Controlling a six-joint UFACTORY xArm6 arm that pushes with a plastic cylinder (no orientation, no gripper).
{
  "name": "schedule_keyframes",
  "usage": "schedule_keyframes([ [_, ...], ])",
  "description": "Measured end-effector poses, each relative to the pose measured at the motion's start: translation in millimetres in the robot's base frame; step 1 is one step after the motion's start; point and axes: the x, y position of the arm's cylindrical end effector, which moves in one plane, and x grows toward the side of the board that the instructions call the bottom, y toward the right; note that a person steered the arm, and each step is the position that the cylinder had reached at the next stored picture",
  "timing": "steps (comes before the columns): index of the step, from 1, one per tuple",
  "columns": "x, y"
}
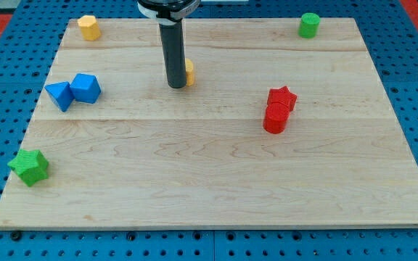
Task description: Push the yellow heart into the yellow hexagon
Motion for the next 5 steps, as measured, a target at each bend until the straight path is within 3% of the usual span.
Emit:
schedule_keyframes([
  [1,-2.4,25.3],
  [3,-64.5,-17.2],
  [5,-80.5,25.9],
])
